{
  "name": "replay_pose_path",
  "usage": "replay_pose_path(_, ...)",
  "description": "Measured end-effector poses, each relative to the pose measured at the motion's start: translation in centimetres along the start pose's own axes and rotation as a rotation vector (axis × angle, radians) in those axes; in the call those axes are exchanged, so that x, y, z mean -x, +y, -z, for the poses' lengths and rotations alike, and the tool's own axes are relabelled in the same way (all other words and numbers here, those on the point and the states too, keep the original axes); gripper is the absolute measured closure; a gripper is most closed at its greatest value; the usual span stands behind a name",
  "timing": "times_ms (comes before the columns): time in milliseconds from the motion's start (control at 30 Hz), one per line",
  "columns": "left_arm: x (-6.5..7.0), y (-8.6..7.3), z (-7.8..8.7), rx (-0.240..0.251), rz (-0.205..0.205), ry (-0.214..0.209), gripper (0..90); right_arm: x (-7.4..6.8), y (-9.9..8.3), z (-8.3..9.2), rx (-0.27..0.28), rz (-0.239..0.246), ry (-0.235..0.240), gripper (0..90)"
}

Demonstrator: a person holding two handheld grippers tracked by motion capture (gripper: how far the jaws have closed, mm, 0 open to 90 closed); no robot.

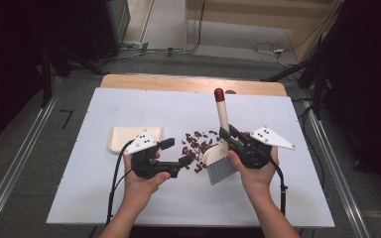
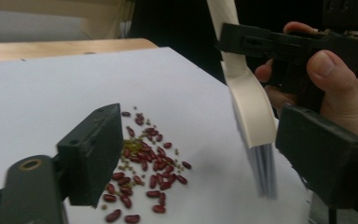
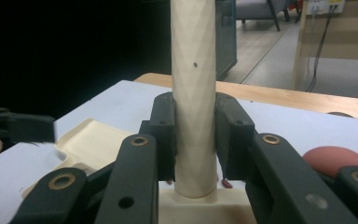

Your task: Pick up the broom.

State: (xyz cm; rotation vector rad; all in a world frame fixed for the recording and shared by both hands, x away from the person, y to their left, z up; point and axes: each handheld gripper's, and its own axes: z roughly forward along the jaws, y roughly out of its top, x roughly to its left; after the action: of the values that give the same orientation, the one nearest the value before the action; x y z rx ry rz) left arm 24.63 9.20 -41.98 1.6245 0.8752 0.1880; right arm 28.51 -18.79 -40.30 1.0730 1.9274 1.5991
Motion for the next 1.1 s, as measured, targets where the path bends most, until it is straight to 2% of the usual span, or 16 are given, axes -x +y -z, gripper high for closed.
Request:
replay_pose_path(33, 0.2, 0.0, -0.2, -0.007, 0.006, -0.019, 21.7, -0.7, -0.1, -0.1, -0.001, 0.012, 0.013, 69.9)
replay_pose_path(133, 0.8, -0.1, -0.8, -0.031, 0.016, -0.053, 25.2, -1.4, -0.3, -0.2, 0.002, 0.027, 0.021, 69.9)
replay_pose_path(267, 1.5, -0.2, -1.6, -0.073, 0.013, -0.065, 31.8, -2.4, -0.6, -0.4, 0.004, 0.047, 0.029, 69.9)
replay_pose_path(333, 1.7, -0.4, -2.2, -0.11, 0.027, -0.067, 33.6, -2.7, -0.7, -0.4, 0.004, 0.046, 0.036, 69.9)
replay_pose_path(433, 1.8, -0.7, -2.7, -0.142, 0.042, -0.064, 37.8, -3.1, -0.8, -0.5, 0.004, 0.054, 0.049, 69.9)
replay_pose_path(600, 1.8, -0.9, -3.1, -0.147, 0.068, -0.091, 47.1, -3.9, -0.9, -0.5, 0.005, 0.07, 0.058, 69.9)
replay_pose_path(800, 1.8, -0.9, -3.0, -0.148, 0.079, -0.095, 63.9, -4.4, -1.2, -0.7, 0.005, 0.082, 0.054, 69.8)
replay_pose_path(967, 1.6, -1.0, -3.1, -0.167, 0.087, -0.081, 66.4, -4.5, -1.4, -0.7, 0.004, 0.095, 0.045, 69.8)
replay_pose_path(1100, 1.5, -0.9, -2.8, -0.169, 0.07, -0.057, 67.9, -4.5, -1.3, -0.7, 0.006, 0.106, 0.061, 69.6)
